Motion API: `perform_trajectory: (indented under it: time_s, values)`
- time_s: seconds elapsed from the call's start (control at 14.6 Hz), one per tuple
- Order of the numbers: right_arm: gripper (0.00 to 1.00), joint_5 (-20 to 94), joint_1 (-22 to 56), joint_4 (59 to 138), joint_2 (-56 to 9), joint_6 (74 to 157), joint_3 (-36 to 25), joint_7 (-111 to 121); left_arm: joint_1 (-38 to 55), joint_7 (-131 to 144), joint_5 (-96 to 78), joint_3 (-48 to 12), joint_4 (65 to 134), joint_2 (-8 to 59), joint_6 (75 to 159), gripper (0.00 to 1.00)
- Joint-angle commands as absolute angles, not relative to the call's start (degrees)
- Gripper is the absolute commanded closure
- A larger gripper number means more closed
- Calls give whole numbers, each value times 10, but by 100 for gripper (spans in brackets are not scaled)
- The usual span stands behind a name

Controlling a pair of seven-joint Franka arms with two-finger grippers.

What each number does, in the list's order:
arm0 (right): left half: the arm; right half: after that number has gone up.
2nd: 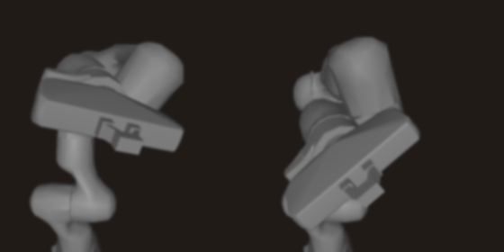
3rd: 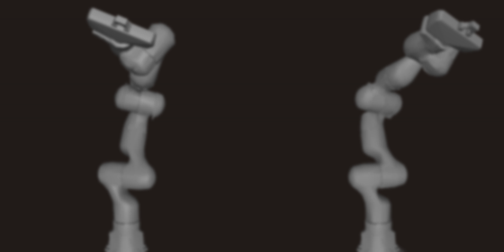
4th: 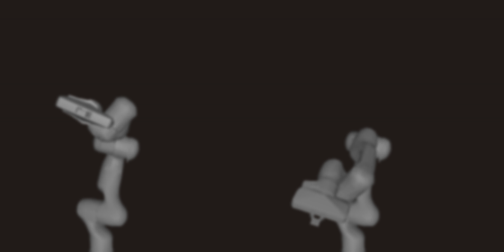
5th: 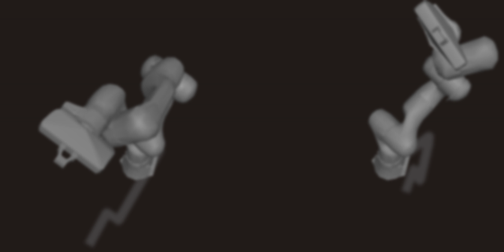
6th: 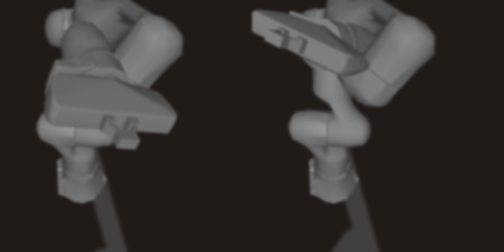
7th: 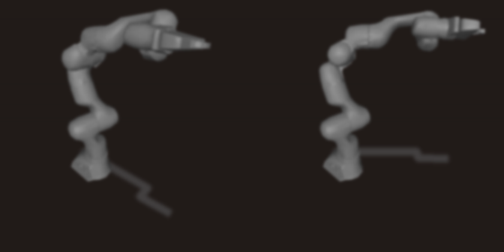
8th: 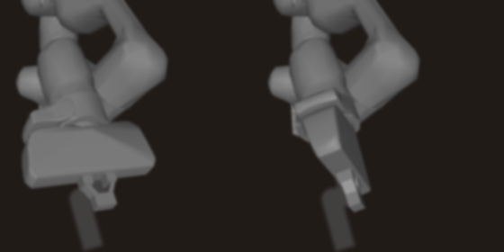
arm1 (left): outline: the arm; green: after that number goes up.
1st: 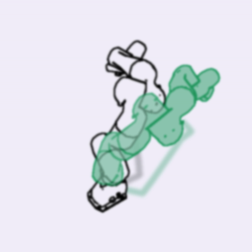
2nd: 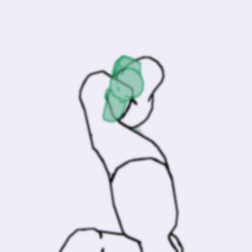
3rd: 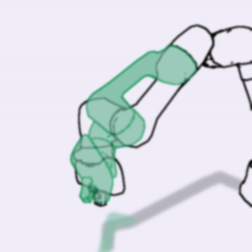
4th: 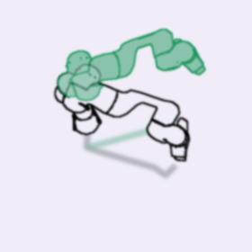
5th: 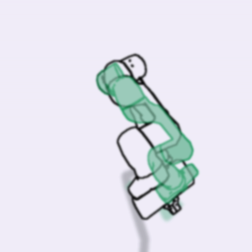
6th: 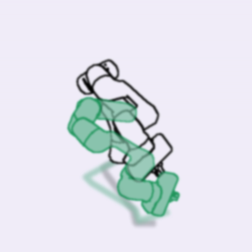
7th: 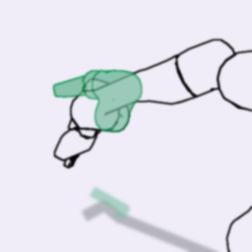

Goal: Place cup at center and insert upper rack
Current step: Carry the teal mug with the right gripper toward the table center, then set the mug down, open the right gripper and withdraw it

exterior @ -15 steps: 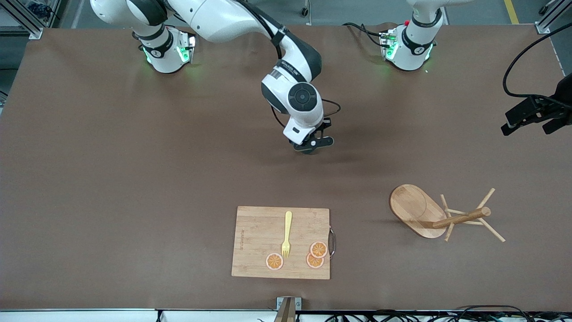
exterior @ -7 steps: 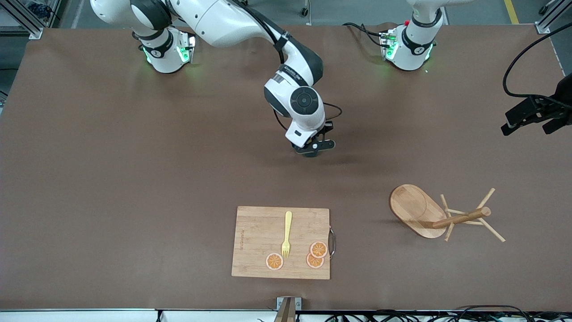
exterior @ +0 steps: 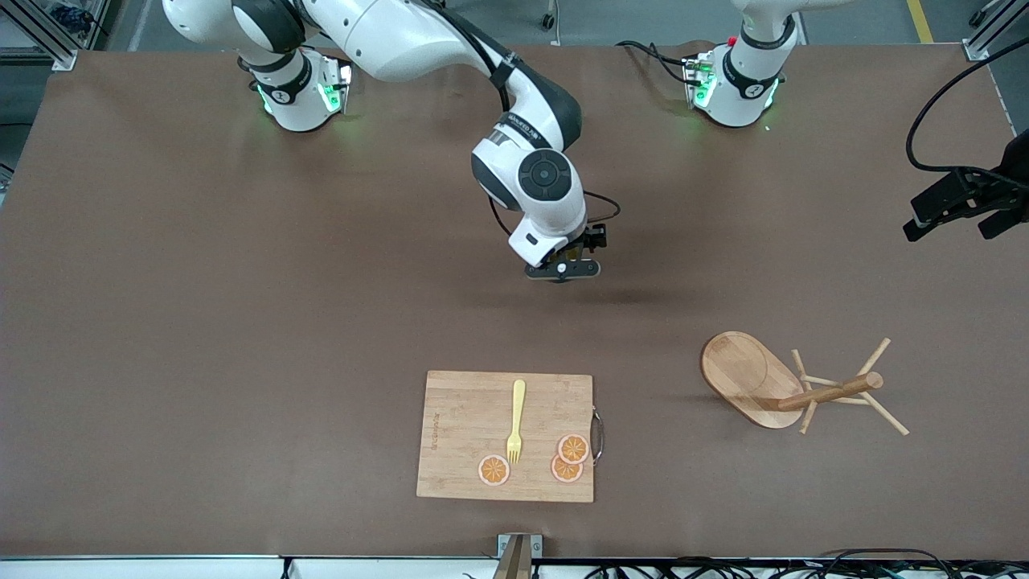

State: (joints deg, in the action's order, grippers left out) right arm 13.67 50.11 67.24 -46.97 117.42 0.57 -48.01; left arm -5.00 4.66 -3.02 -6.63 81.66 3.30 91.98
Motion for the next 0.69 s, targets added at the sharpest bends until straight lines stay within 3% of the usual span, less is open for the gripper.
perform_trajectory:
  time_s: [0.0,0.27,0.62]
  values:
    - [0,127,473,671,-421,1123,4,-512,-52,40,-32,-70,814,27,911,0]
    - [0,84,349,675,-326,1035,5,-493,-49,50,-33,-105,814,13,911,0]
    - [0,40,181,675,-291,940,5,-307,-48,124,-33,-198,816,9,889,0]
